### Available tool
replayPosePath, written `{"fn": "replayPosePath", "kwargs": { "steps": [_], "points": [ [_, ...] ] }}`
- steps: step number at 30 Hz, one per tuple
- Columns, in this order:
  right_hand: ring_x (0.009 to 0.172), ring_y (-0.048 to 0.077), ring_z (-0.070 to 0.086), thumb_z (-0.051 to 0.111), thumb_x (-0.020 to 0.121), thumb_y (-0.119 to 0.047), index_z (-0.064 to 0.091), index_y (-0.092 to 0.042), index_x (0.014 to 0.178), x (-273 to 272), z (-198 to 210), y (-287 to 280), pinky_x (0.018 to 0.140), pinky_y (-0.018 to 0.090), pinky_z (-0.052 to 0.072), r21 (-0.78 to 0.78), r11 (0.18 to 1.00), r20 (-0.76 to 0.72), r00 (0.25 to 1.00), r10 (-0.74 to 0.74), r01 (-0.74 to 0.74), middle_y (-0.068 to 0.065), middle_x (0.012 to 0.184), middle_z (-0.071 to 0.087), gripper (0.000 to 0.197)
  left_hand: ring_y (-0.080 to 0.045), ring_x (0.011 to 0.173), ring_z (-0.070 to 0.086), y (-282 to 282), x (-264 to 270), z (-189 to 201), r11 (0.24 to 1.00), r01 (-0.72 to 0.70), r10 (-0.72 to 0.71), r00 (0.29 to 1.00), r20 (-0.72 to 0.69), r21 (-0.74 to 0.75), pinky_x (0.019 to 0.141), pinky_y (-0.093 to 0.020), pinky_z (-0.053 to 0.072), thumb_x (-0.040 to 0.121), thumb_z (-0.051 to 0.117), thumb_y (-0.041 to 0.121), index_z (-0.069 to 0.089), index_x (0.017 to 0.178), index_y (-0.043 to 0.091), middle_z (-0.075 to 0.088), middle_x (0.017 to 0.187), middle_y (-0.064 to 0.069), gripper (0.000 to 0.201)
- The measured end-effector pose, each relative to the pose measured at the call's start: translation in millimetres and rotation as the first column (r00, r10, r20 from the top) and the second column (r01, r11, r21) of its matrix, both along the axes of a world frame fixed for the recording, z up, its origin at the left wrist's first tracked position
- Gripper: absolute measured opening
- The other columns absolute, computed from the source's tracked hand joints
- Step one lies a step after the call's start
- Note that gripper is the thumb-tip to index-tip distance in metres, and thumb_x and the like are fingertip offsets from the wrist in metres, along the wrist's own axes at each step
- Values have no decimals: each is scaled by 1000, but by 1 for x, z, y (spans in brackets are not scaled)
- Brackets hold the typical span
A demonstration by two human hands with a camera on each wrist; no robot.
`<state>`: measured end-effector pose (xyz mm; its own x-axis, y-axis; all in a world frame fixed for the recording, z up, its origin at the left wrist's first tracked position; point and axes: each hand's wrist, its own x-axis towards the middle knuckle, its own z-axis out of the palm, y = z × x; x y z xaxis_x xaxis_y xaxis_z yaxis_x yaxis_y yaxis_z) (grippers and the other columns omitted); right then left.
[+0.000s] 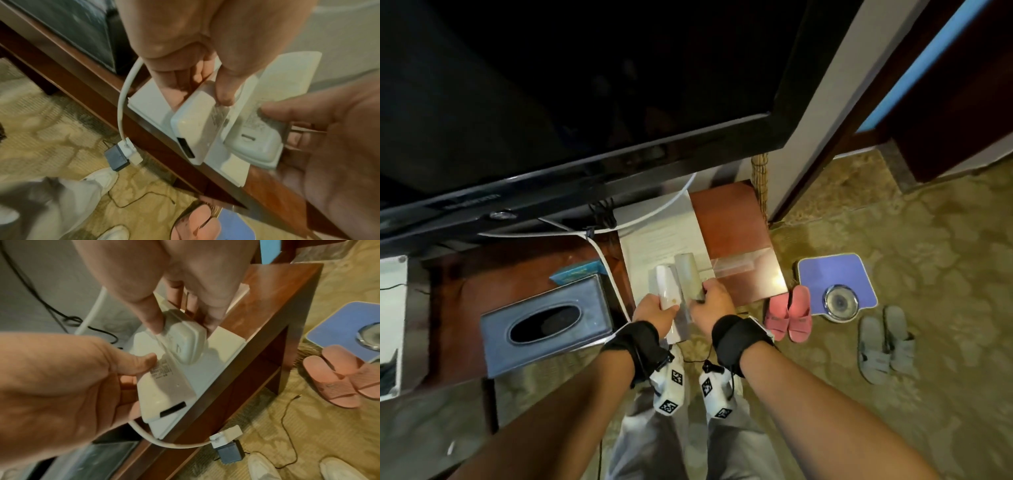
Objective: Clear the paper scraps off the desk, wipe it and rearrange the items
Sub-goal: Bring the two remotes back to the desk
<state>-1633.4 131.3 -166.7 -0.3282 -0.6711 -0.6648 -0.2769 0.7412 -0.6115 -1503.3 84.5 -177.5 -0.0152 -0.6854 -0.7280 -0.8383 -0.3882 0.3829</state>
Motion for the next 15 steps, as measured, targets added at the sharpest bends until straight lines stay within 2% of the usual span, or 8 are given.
{"fn": "replayPosePath", "kwargs": {
  "steps": [4, 7, 9, 11, 13, 15],
  "points": [
    [92, 20, 60, 61, 90, -17, 51, -15, 113, -1, 56, -3, 74, 27, 46, -99, 991, 100, 990, 99, -89, 0, 98, 61, 24, -22, 91, 58, 7, 24, 52, 991, -89, 86, 996, -33, -99, 75, -29, 43, 91, 68, 26, 57, 109, 9, 63, 100, -5, 27],
    [88, 19, 61, 63, 89, -21, 53, -17, 105, 8, 101, -13, 73, 27, 48, -208, 966, 105, 978, 178, -153, -3, 92, 62, 20, -24, 91, 60, 12, 50, 99, 976, -147, 138, 988, -67, -163, 74, -29, 43, 90, 70, 24, 56, 104, 9, 63, 96, -5, 25],
    [90, 16, 62, 65, 88, -24, 55, -20, 104, 20, 131, -22, 74, 28, 50, -250, 949, 122, 966, 229, -194, -2, 98, 65, 19, -25, 90, 64, 16, 70, 133, 957, -207, 190, 977, -99, -205, 77, -32, 48, 89, 70, 24, 60, 100, 7, 67, 94, -5, 23],
    [93, 16, 63, 66, 88, -23, 57, -20, 107, 35, 158, -30, 75, 27, 52, -280, 931, 134, 951, 279, -234, -1, 104, 66, 21, -25, 92, 66, 20, 92, 163, 925, -302, 270, 949, -162, -232, 86, -37, 53, 89, 71, 21, 61, 102, 6, 70, 99, -8, 22],
    [97, 18, 64, 66, 89, -21, 58, -18, 115, 55, 180, -36, 74, 27, 53, -305, 908, 138, 930, 341, -288, 0, 109, 66, 28, -24, 93, 64, 28, 118, 191, 887, -380, 341, 922, -184, -262, 85, -34, 51, 90, 70, 18, 56, 99, 10, 67, 100, -6, 19],
    [99, 21, 64, 66, 88, -19, 59, -15, 118, 79, 198, -40, 80, 32, 54, -331, 873, 110, 905, 412, -357, 2, 111, 66, 31, -27, 96, 65, 39, 147, 215, 845, -438, 393, 898, -199, -308, 85, -34, 50, 90, 70, 17, 54, 97, 13, 67, 100, -9, 17]
  ]
}}
